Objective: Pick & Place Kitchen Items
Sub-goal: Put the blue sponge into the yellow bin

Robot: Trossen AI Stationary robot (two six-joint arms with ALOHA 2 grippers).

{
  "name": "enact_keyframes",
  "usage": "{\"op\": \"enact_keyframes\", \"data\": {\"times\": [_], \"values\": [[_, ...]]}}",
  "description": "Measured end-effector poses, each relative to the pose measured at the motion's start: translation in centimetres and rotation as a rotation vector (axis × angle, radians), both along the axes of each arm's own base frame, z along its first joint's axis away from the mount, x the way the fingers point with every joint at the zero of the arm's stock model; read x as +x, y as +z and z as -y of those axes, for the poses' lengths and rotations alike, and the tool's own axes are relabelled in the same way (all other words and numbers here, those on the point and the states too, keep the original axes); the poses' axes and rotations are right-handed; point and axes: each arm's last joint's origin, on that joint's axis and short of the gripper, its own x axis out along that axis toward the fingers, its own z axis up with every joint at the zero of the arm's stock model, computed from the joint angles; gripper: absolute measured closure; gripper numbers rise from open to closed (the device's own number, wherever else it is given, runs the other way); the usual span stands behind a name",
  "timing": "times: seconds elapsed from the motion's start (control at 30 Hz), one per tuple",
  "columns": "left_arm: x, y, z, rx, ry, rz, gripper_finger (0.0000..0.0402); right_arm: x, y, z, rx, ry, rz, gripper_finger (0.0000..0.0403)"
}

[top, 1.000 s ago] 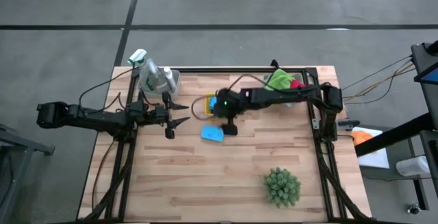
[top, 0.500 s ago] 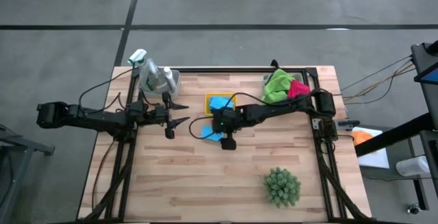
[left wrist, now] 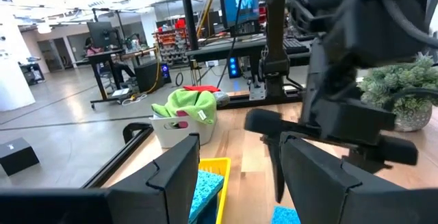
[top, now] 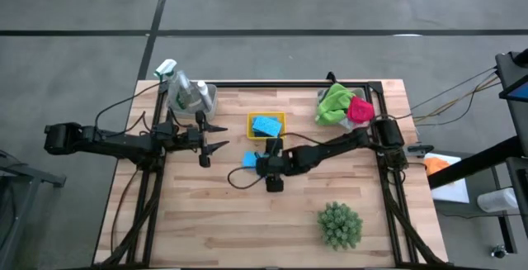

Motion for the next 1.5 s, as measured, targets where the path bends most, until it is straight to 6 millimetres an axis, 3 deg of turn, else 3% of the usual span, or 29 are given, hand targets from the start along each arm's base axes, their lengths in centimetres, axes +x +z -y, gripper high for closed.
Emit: {"op": "enact_keyframes", "data": {"times": [0.43,0.6,0.87,1.0,1.2,1.5], "values": [[0.0,0.0,0.0,0.0,0.0,-0.003,0.0201,0.2,-2.9,-1.4,-0.129,-0.012,-0.048,0.007],[0.0,0.0,0.0,0.005,0.001,-0.004,0.0201,0.3,-3.0,-1.6,-0.131,-0.003,-0.046,0.0154],[0.0,0.0,0.0,0.007,0.002,-0.004,0.0201,0.2,-3.2,-1.6,-0.138,0.029,-0.068,0.036],[0.0,0.0,0.0,0.007,0.002,-0.004,0.0201,0.2,-3.1,-1.9,-0.12,0.082,-0.083,0.0381],[0.0,0.0,0.0,0.007,0.002,-0.005,0.0201,0.3,-1.5,-2.3,-0.024,0.187,-0.096,0.0385],[0.0,-0.1,0.0,0.006,0.001,-0.011,0.0201,-0.4,4.6,-2.6,0.222,0.419,0.053,0.0385]]}}
